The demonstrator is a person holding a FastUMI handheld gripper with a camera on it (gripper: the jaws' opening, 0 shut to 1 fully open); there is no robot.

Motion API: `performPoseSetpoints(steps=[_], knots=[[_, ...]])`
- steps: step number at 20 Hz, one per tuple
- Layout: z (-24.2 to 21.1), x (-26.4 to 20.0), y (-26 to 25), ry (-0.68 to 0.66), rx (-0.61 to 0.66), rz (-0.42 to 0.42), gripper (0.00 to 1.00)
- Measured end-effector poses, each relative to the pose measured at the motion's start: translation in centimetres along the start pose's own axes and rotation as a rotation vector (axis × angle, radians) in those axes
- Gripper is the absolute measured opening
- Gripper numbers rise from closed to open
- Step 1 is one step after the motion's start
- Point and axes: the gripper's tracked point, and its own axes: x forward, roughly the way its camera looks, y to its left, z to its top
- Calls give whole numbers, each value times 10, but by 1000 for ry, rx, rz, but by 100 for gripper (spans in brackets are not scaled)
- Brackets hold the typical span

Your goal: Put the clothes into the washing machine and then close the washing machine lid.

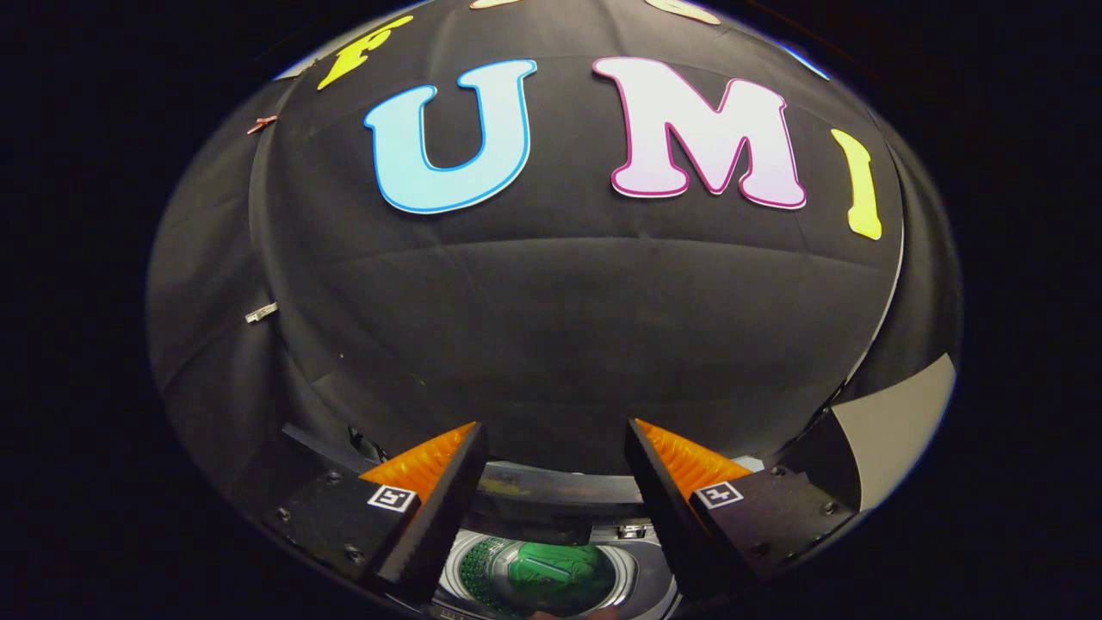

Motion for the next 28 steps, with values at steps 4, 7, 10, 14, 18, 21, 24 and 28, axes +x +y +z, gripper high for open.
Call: performPoseSetpoints(steps=[4, 7, 10, 14, 18, 21, 24, 28], knots=[[-15, -19, 4, -36, -5, 33, 100], [-24, -32, 6, -60, -11, 46, 100], [-38, -44, 7, -67, -10, 65, 100], [-66, -59, 10, -36, 2, 91, 100], [-122, -64, 2, 60, -15, 91, 100], [-167, -70, -1, 113, 12, 110, 100], [-178, -82, -5, 80, -1, 105, 100], [-161, -103, -8, -7, 1, 101, 100]])
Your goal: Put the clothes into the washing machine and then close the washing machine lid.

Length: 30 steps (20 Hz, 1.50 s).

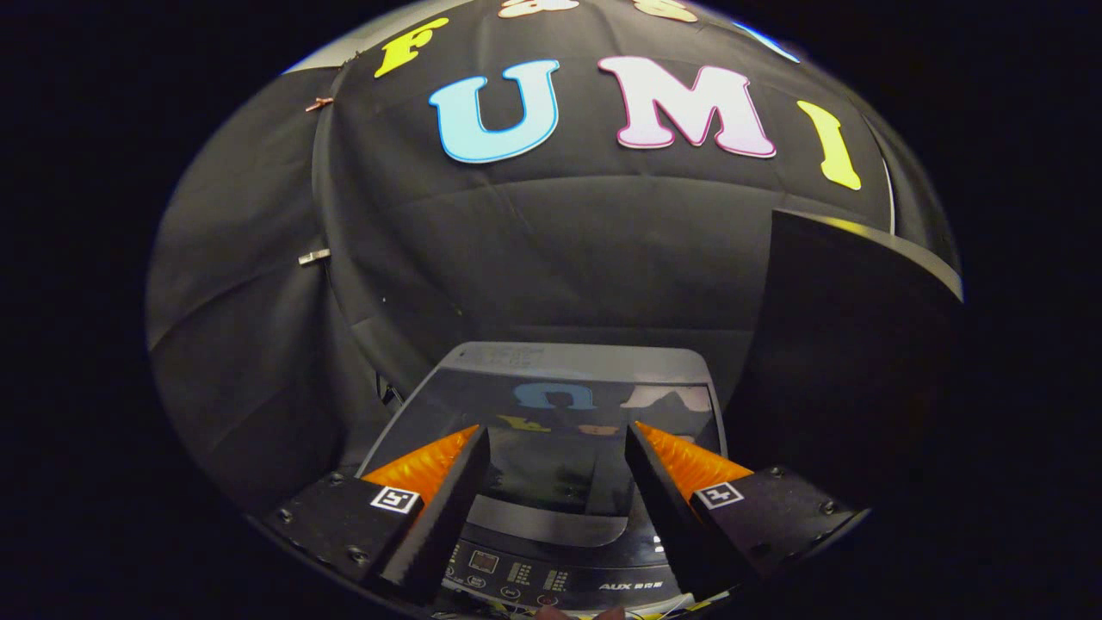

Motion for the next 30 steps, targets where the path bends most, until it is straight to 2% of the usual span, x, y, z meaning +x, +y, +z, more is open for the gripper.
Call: performPoseSetpoints(steps=[6, 12, 17, 25, 30], knots=[[38, -52, 10, -122, 6, 7, 100], [86, -127, 18, -243, 6, 31, 100], [119, -190, 8, -332, -25, 7, 100], [133, -283, -8, -389, -14, 2, 99], [130, -343, -42, -477, 24, -69, 99]])
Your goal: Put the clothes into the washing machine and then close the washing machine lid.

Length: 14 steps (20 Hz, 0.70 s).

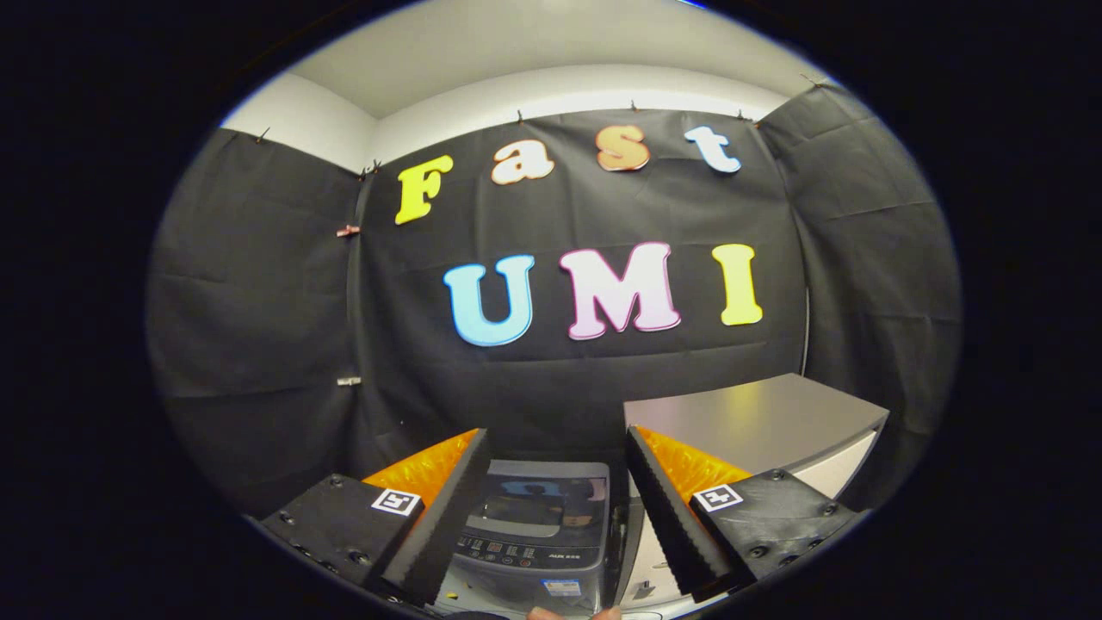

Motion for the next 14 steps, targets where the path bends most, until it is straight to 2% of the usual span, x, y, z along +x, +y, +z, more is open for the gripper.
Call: performPoseSetpoints(steps=[7, 14], knots=[[7, -45, -64, -35, -62, -103, 99], [13, -58, -91, -38, -36, -146, 99]])
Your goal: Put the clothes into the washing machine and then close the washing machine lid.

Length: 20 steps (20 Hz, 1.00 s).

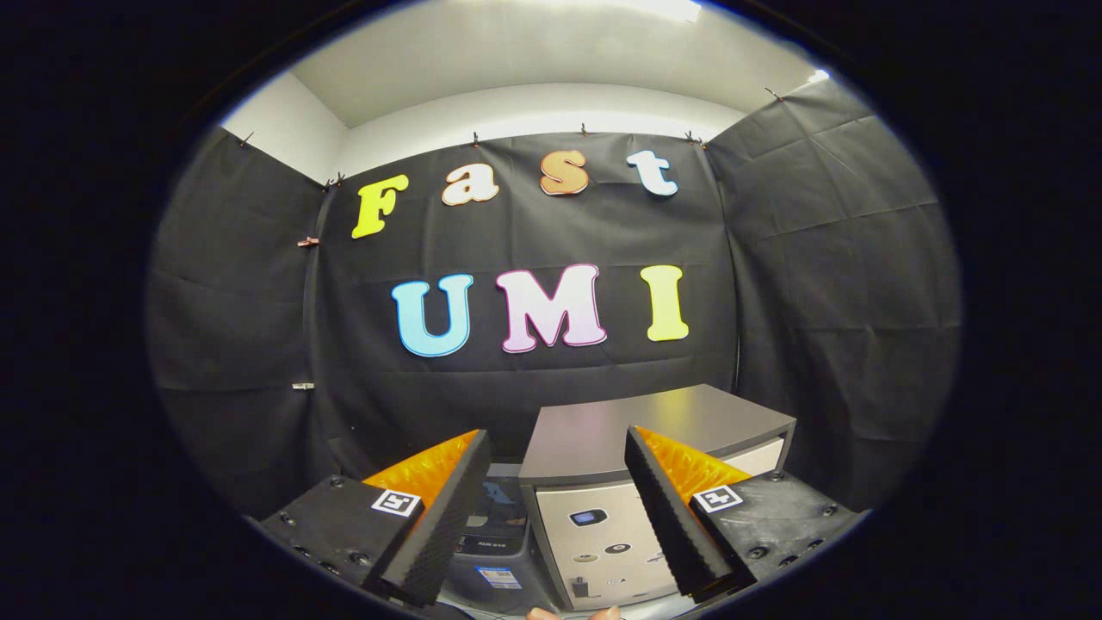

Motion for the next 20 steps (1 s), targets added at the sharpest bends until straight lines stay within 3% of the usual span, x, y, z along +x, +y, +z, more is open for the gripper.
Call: performPoseSetpoints(steps=[20], knots=[[5, -4, 2, 12, 11, -11, 99]])
